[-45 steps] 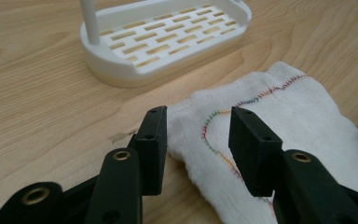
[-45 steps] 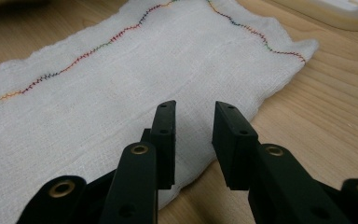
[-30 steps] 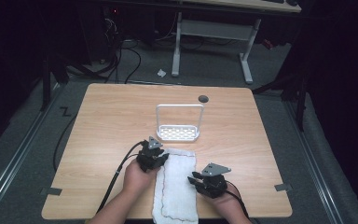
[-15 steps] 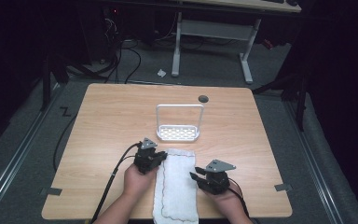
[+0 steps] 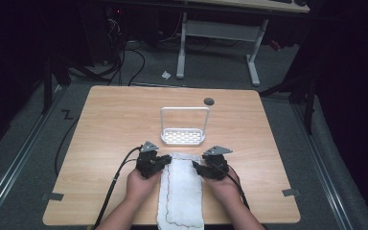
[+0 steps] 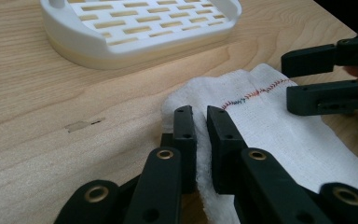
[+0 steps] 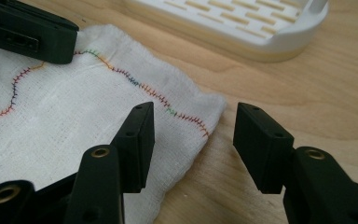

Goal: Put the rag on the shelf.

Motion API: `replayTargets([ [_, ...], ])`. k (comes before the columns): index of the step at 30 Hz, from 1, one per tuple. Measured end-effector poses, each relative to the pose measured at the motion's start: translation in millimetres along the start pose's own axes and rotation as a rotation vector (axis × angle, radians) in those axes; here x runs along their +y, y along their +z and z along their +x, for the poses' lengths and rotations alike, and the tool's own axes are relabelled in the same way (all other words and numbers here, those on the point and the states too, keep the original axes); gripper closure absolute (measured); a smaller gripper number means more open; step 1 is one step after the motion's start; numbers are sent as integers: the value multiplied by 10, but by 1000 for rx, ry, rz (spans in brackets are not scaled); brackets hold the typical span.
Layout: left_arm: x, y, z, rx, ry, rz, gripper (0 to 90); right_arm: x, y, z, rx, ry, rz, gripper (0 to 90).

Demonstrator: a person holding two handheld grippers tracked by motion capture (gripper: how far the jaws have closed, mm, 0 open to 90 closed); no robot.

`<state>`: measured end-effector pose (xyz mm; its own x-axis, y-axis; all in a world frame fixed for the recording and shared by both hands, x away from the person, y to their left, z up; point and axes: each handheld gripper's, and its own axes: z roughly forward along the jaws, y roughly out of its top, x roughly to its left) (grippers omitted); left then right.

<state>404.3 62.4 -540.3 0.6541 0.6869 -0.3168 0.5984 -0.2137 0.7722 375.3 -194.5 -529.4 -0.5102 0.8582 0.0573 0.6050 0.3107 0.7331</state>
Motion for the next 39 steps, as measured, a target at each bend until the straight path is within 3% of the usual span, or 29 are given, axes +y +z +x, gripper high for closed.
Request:
replayTargets([
  [3,0,2,-1,0,1,-1,828,-17,32,-9,41,17,4,534],
  [5,0,1,-4,2,2,0,828,-30,35,23,42,-4,-2,584],
  [18,-12,-11,-15,-2,6,-3,827,-59,42,40,101,-4,-30,831],
  [22,-27,-39,-27,-4,15,-26,828,-53,10,55,86,-26,-51,845],
  [33,-16,-57,-78,19,48,-23,829,-37,-106,104,70,-65,-116,848],
  [36,3,-87,-100,15,38,-44,830,-30,-145,112,68,-67,-135,848],
  [39,42,-142,-152,24,53,-81,830,-9,-206,121,67,-64,-162,848],
])
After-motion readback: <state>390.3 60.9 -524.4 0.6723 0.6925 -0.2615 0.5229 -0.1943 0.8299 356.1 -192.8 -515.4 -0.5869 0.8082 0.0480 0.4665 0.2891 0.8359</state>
